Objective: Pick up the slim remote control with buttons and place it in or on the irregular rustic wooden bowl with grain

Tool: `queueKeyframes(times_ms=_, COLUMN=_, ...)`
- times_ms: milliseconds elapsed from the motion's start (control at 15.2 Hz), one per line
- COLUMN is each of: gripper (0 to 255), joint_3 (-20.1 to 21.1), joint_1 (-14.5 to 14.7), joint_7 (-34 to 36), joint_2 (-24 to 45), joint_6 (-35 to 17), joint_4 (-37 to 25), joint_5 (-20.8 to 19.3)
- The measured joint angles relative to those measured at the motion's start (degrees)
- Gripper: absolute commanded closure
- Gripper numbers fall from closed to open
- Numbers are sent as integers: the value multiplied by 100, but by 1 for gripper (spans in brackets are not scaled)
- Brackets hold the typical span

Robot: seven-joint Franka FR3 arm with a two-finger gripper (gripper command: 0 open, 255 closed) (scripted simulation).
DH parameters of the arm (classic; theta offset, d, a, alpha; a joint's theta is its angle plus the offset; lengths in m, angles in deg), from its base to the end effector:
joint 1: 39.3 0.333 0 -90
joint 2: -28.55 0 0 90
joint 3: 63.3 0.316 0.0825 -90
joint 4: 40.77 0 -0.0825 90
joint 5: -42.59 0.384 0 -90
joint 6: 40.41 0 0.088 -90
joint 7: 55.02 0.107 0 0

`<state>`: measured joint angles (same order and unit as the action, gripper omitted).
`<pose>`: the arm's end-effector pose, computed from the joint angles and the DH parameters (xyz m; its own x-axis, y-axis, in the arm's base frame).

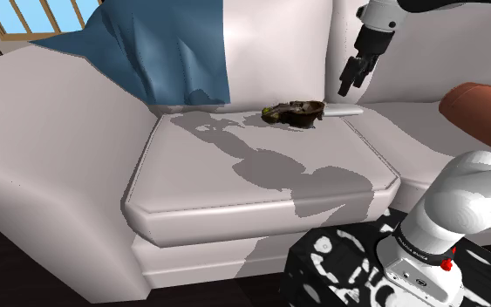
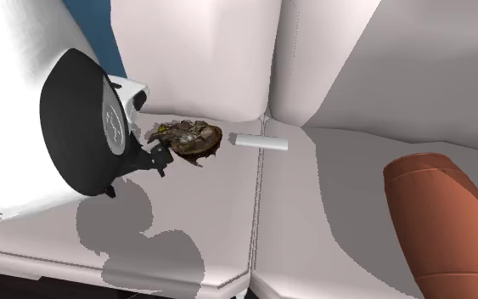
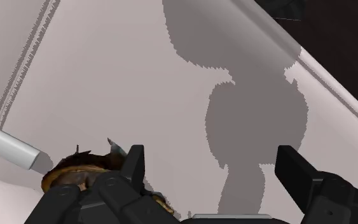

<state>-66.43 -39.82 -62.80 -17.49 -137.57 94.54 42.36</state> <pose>0.3139 -0.0259 0.6048 0.9866 0.0842 0.1400 0.0873 -0.9960 -0.0165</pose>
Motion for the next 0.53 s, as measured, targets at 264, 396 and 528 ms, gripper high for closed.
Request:
queueKeyframes(times_ms=264, gripper=0, joint_3=-327, joint_1=-16, joint_7=-463, joint_2=151, joint_6=-144, joint_4=55, joint_5=-157)
queueKeyframes(times_ms=396, gripper=0, joint_3=-587, joint_1=-20, joint_7=-862, joint_2=258, joint_6=-238, joint_4=97, joint_5=-281)
queueKeyframes(times_ms=528, gripper=0, joint_3=-887, joint_1=-26, joint_7=-1302, joint_2=422, joint_6=-359, joint_4=105, joint_5=-414)
